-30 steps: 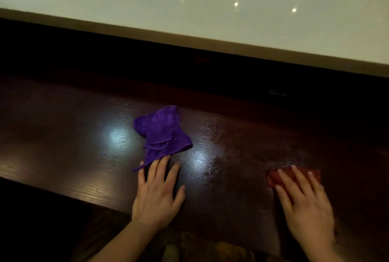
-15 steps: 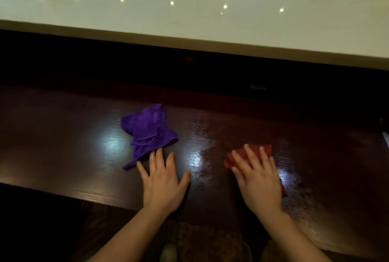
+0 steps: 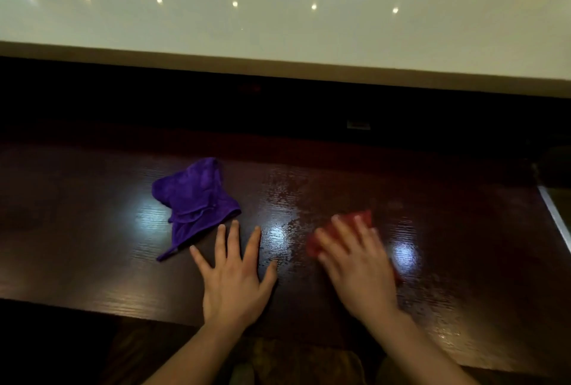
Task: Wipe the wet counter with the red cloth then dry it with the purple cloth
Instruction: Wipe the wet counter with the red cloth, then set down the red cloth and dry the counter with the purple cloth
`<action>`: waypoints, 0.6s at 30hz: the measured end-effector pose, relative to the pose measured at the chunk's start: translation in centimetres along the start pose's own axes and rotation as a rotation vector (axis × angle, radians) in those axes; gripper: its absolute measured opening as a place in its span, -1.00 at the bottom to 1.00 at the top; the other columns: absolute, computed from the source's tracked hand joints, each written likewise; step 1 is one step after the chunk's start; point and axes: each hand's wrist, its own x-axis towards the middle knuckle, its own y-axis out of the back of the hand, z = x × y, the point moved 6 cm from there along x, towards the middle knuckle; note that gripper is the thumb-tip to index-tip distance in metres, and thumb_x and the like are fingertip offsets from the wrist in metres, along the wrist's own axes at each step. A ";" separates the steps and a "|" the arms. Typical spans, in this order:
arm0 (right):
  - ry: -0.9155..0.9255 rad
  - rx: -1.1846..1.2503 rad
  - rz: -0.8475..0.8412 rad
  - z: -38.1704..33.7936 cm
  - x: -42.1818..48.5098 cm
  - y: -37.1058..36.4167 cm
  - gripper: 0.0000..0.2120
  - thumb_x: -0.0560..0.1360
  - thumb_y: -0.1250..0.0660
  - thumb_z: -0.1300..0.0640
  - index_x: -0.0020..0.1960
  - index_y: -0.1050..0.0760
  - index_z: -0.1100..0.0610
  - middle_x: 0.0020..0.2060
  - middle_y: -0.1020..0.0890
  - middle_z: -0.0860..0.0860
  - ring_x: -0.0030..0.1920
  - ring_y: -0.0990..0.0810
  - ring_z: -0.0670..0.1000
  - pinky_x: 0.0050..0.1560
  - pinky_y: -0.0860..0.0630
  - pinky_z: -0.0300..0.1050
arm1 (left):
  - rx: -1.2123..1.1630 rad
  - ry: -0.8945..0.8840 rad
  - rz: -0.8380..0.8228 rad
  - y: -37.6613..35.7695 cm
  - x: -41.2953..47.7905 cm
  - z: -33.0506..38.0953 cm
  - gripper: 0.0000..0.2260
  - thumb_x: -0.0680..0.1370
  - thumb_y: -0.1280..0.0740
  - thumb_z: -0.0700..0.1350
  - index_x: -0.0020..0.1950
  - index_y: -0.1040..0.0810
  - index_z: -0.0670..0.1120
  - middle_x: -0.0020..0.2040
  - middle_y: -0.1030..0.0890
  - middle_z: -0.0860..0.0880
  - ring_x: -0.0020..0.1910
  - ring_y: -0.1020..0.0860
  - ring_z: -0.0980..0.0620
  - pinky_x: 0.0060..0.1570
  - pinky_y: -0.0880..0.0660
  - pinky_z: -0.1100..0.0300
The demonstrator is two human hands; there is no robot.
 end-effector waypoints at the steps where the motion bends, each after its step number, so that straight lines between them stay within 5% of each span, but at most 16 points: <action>1: 0.151 0.010 -0.013 -1.2 -0.6 -0.4 -0.58 0.60 -0.08 -0.23 0.43 -0.32 -0.23 0.50 -0.34 -0.04 0.51 -0.23 0.21 0.47 -0.20 0.23 | 0.001 0.001 -0.002 0.0 -0.1 0.1 -0.37 0.51 0.05 0.34 0.55 -0.16 0.12 0.59 -0.12 -0.13 0.57 0.05 -0.14 0.37 0.11 -0.48; 3: 0.296 0.001 -0.019 -0.7 -0.3 -0.6 -0.59 0.61 -0.05 -0.26 0.44 -0.29 -0.26 0.50 -0.34 -0.07 0.51 -0.24 0.15 0.48 -0.21 0.18 | -0.007 0.002 -0.009 0.0 -0.1 0.2 -0.38 0.51 0.01 0.32 0.53 -0.21 0.11 0.57 -0.16 -0.13 0.56 -0.01 -0.15 0.36 0.07 -0.49; 8: -0.206 0.098 0.112 2.1 7.0 1.1 -0.69 0.57 -0.29 -0.02 0.29 -0.55 -0.03 0.33 -0.54 0.05 0.30 -0.43 0.26 0.20 -0.39 0.20 | -0.042 -0.006 0.011 0.3 -0.1 0.2 -0.43 0.50 -0.10 0.26 0.47 -0.32 0.10 0.53 -0.27 -0.14 0.54 -0.12 -0.16 0.35 0.01 -0.50; 12: 0.099 0.161 0.147 -3.8 11.2 2.0 -0.70 0.53 -0.38 0.08 0.26 -0.55 -0.01 0.19 -0.59 0.02 0.04 -0.53 0.20 -0.03 -0.46 0.08 | -0.096 -0.013 0.027 0.4 -0.2 0.0 -0.49 0.50 -0.15 0.21 0.42 -0.39 0.09 0.51 -0.32 -0.13 0.53 -0.16 -0.15 0.35 -0.02 -0.48; 18: 0.011 0.390 0.103 -8.4 20.4 3.5 -0.67 0.60 -0.24 -0.03 0.35 -0.49 -0.04 0.26 -0.53 0.02 0.12 -0.50 0.23 0.16 -0.47 0.11 | -0.106 -0.012 0.026 0.5 -0.1 0.0 -0.50 0.46 -0.20 0.18 0.38 -0.45 0.10 0.48 -0.37 -0.14 0.50 -0.23 -0.16 0.31 -0.08 -0.50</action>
